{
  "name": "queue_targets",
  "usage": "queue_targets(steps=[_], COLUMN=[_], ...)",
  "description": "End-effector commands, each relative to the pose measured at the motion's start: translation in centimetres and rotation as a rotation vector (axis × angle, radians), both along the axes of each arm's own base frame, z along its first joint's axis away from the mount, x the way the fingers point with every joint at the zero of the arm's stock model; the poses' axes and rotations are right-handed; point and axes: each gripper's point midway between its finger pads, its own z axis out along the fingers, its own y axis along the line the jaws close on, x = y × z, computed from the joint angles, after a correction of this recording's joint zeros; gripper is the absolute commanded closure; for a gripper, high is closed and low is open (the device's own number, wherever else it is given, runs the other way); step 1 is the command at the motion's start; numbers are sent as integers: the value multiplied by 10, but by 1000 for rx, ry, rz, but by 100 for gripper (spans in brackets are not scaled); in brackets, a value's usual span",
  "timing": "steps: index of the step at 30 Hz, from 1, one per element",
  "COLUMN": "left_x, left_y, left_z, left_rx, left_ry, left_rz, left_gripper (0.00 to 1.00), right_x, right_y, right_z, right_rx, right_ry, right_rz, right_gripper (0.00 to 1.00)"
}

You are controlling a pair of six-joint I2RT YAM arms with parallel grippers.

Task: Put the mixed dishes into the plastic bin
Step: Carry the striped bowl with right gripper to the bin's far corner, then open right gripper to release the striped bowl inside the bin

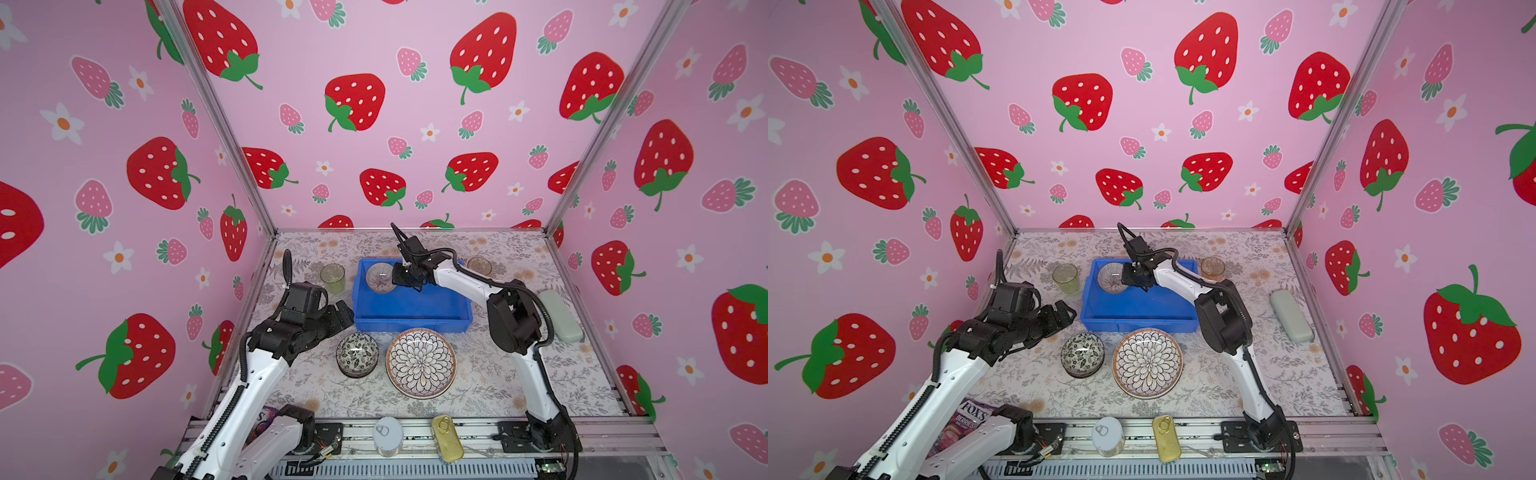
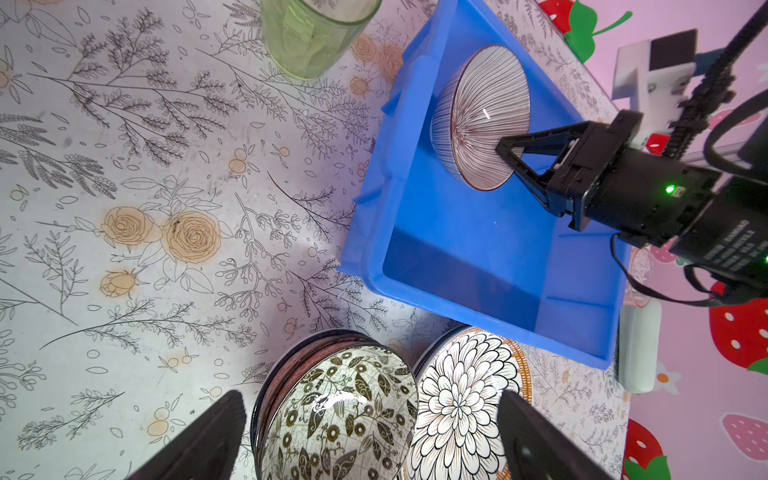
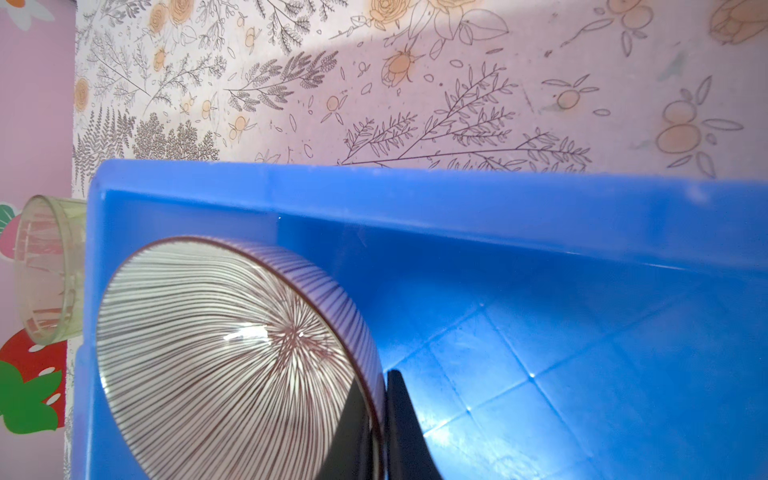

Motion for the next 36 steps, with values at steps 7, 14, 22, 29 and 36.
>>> queue_targets(steps=[7,14,22,29,36], left_x=[-3,-3,-2,-1,-1], left_y=[-4,-4,-4,-4,-5], left_z=[-6,-6,-9,-9,-9], left_rx=[-28,-34,-34,-38,-40], left_ry=[14,14,19,20,20], left_rz=[-17,-18,-17,-19,-21], left_gripper=[3,3,3,3,3], right_x=[8,10,11,10,10], right_y=[16,19,22,23,23], right_z=[8,7,5,2,1], right_rx=[55,70,81,82,81], right_ry=[-23,-23,-20,-15,-14], right_rz=[-18,-16,-17,-14,-13], right_gripper=[98,98,92,86,80])
